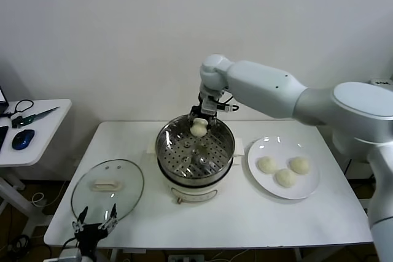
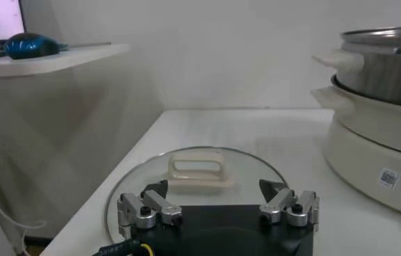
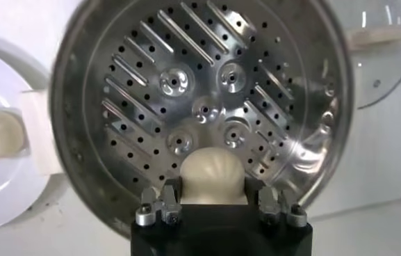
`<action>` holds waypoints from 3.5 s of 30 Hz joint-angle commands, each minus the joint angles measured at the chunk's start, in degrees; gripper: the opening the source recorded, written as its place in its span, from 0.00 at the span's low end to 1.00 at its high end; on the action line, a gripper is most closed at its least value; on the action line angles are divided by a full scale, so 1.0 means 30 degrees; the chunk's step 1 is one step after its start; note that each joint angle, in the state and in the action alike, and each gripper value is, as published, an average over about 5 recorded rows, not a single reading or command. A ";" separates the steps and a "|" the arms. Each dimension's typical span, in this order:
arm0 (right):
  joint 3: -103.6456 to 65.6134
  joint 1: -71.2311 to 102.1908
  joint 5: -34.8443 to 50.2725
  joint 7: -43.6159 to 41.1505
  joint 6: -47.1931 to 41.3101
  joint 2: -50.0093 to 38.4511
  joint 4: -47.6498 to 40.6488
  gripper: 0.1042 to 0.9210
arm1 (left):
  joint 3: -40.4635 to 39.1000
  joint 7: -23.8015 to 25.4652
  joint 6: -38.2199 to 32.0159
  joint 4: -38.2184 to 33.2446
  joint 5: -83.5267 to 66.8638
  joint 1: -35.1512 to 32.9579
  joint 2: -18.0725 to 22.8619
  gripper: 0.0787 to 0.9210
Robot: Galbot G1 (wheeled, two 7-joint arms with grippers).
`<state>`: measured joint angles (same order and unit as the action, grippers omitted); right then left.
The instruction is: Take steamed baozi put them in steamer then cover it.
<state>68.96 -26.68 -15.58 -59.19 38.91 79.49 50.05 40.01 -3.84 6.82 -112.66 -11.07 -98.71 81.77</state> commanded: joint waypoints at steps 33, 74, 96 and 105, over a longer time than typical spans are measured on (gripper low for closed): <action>0.9618 -0.9901 1.7970 -0.3534 -0.9218 -0.6334 0.2928 0.88 | -0.0095 -0.0121 -0.0130 -0.0026 0.0178 0.0036 0.0274 0.88; 0.1362 0.4756 1.0948 0.2638 -1.8083 -0.9574 0.1125 0.88 | -0.0205 -0.0121 -0.0250 0.0620 0.0086 0.0373 0.0283 0.88; 0.0568 0.4998 1.1019 0.2231 -1.7789 -0.8585 0.0248 0.69 | -0.0184 -0.0175 -0.0300 0.0688 0.0124 0.0412 0.0304 0.88; 0.2956 0.1200 1.2764 0.1070 -1.7355 -0.9129 0.1557 0.65 | -0.0152 -0.0210 -0.0288 0.0512 0.0132 0.0312 0.0357 0.88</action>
<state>74.98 -17.98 20.89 -54.62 -13.32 52.46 53.61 39.54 -4.44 5.92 -111.07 -10.69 -97.73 82.80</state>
